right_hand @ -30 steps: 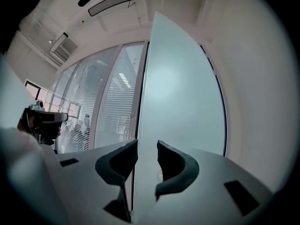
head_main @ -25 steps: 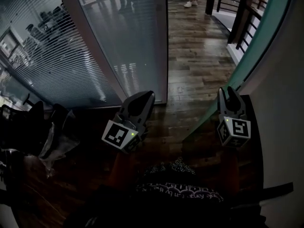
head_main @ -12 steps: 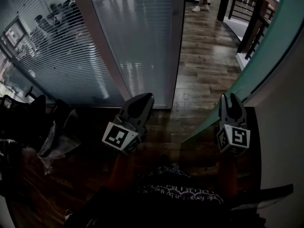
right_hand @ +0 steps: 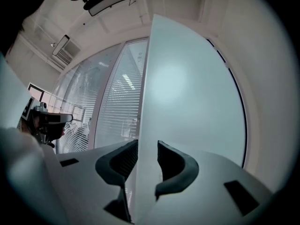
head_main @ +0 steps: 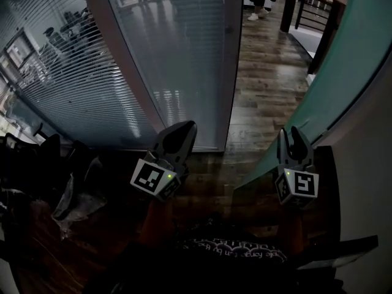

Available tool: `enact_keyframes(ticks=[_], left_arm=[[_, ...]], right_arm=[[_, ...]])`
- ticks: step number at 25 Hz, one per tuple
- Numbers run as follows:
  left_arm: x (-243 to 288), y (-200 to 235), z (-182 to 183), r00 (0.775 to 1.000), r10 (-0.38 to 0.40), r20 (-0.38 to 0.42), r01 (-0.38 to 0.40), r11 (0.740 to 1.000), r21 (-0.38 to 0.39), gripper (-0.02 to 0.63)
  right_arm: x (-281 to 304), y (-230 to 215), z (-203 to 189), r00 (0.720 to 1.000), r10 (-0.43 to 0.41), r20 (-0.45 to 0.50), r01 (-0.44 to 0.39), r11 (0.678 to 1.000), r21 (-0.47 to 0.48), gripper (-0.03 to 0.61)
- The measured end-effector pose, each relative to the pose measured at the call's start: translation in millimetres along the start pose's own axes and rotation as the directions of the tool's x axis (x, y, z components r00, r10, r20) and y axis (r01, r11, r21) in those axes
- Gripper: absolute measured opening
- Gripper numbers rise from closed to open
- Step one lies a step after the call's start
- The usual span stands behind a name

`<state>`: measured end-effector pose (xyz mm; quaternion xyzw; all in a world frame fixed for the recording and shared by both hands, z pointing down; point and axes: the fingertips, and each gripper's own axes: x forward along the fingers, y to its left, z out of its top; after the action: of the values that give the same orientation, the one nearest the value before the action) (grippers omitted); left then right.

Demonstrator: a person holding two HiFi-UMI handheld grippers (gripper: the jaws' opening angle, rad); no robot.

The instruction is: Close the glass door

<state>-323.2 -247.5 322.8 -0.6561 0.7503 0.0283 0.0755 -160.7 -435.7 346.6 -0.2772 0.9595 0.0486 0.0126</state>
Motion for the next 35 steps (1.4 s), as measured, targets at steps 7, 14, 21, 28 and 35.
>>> enact_keyframes(ticks=[7,14,21,28,35], left_arm=[[9,32,-1,0.999,0.033,-0.022,-0.032,0.999,0.02,0.003],[19,48,-3,0.999,0.033,-0.032,-0.032,0.999,0.034,0.002],[45,68,-9,1.0,0.015,-0.012,-0.015,1.0,0.021,0.002],[74,95,-21,1.0,-0.023,0.002,0.023,1.0,-0.009,0.002],[111,137,4,0.998,-0.055,0.021,0.055,0.998,-0.006,0.003]], right_arm=[[30,8,0,1.0,0.005,0.001,-0.005,1.0,-0.006,0.13],[62,19,-1,1.0,0.023,-0.018,-0.023,0.999,-0.022,0.13],[96,25,-4,0.999,0.037,-0.015,-0.038,0.999,-0.027,0.13],[129,31,-6,0.999,0.048,0.001,-0.048,0.998,-0.046,0.13],[170,33,15,1.0,0.025,-0.01,-0.025,0.996,-0.086,0.13]])
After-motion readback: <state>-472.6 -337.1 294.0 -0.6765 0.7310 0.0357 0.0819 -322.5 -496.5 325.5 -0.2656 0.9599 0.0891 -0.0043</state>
